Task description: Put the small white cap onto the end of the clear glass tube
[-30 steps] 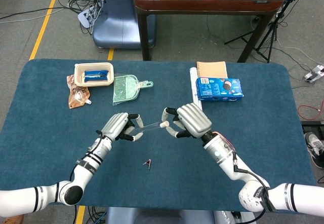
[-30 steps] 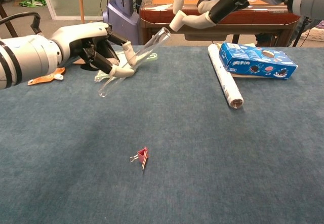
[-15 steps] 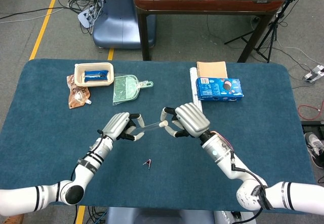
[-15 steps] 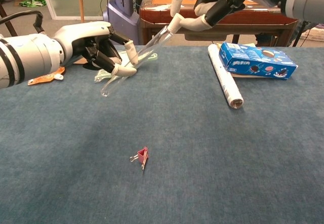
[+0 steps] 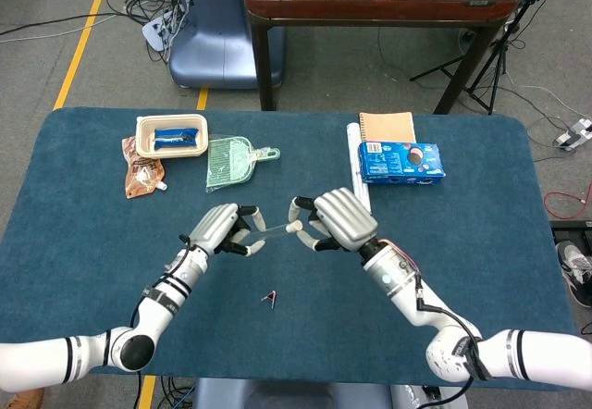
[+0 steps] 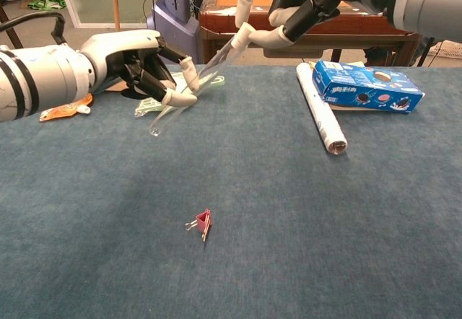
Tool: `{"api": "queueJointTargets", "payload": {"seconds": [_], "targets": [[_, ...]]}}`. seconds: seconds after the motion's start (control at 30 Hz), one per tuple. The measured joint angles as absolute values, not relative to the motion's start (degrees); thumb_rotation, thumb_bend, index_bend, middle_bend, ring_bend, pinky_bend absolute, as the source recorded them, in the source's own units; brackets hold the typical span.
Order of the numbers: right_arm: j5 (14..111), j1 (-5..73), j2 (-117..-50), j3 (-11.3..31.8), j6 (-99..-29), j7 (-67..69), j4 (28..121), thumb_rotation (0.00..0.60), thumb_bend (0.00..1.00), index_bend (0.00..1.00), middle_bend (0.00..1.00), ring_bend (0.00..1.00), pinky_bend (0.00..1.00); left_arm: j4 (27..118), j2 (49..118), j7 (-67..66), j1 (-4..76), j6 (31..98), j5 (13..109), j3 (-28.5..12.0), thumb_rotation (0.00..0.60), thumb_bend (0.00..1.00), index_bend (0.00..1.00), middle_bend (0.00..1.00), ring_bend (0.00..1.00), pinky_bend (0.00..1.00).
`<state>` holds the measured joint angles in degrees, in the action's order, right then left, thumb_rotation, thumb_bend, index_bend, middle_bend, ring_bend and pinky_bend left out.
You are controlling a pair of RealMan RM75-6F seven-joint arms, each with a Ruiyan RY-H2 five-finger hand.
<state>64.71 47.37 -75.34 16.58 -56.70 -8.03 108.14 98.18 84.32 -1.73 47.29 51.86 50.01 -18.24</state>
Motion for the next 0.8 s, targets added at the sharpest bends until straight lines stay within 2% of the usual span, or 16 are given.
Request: {"api": "queueJointTargets", "payload": {"seconds": [0.5,0.57,0.63,0.73,0.8], "targets": [[64.1,48.1,-76.9,16.2,-56.8,-8.9,106.8,0.6,0.39,0.64,1.0,1.0,1.0,98.5,83.5,-1.8,47.6,51.8,49.4,-17.9,0.6,0.26,0.62,1.0,1.0,0.95],[64.2,48.1,-76.8,16.1,-56.9,-9.2,106.7,0.6,0.33,0.64,1.0,1.0,1.0,98.3,83.5,-1.9,47.7,51.8,49.5,-17.8,0.6,0.26,0.62,1.0,1.0,0.95],[64.2,48.0,-76.8,16.0,-57.0,-9.4,106.8,0.6,0.2,0.62,0.99,1.0,1.0,98.2,83.4,-2.0,47.7,52.0,49.7,-17.7,0.6,0.26,0.62,1.0,1.0,0.95],[64.2,48.0,-76.8,15.9,-57.3,-9.8,106.8,0.6,0.05,0.53,0.99,1.0,1.0,98.2,83.3,-2.0,47.6,52.1,50.0,-17.5,0.6,0.26,0.62,1.0,1.0,0.95],[64.3,47.8,-76.9,15.8,-57.5,-9.9,106.9,0.6,0.01,0.49,0.99,1.0,1.0,98.2,83.2,-2.1,47.5,52.2,50.4,-17.3,0.6,0.26,0.62,1.0,1.0,0.95]]}}
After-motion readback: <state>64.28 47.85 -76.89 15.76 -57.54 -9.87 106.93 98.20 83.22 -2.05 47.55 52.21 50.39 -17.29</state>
